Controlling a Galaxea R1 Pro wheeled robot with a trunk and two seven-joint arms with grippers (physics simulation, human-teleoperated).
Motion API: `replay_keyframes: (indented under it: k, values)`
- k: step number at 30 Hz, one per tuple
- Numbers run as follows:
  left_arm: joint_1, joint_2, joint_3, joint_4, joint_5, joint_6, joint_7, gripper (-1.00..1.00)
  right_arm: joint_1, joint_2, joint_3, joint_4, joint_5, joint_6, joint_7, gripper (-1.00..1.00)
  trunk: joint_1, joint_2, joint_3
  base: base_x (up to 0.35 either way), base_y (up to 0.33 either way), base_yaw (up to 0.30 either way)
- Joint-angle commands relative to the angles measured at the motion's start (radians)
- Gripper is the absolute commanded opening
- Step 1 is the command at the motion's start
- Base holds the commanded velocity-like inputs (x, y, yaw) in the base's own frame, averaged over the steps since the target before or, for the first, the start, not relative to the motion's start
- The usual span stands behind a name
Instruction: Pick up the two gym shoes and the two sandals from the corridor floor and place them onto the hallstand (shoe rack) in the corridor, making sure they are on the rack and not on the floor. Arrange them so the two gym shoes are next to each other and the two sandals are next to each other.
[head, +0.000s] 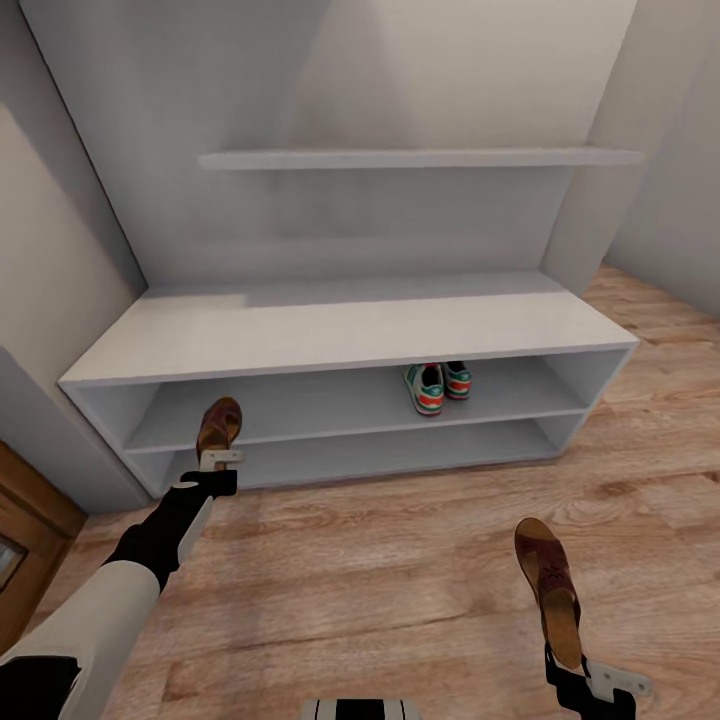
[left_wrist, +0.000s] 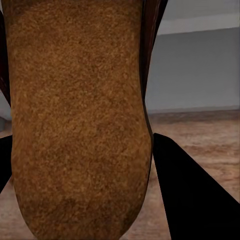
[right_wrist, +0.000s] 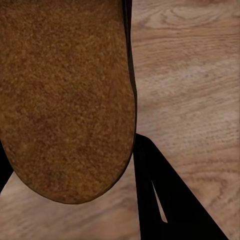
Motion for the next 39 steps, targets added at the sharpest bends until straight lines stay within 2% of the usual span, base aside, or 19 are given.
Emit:
replay_keyframes:
  k: [1, 18, 26, 39]
  values:
    - [0.0, 0.001, -0.005, -0.002, 0.005, 0.006, 0.007, -1.0, 0.0, 0.0, 0.0, 0.0, -0.009, -0.003, 0.003, -1.0, 0.0, 0.0, -0.001, 0.029, 0.0, 0.0]
    - [0.0, 0.002, -0.005, -0.002, 0.004, 0.006, 0.007, -1.0, 0.0, 0.0, 0.0, 0.0, -0.009, -0.003, 0.003, -1.0, 0.0, 0.0, -0.001, 0.267, 0.0, 0.0]
    - [0.0, 0.002, -0.004, -0.002, 0.004, 0.004, 0.008, -1.0, 0.0, 0.0, 0.0, 0.0, -0.009, -0.003, 0.003, -1.0, 0.0, 0.0, -0.001, 0.053, 0.0, 0.0]
    - [0.0, 0.003, -0.004, -0.002, 0.004, 0.004, 0.008, -1.0, 0.0, 0.0, 0.0, 0.0, -0.009, -0.003, 0.004, -1.0, 0.0, 0.0, -0.001, 0.196, 0.046, 0.0]
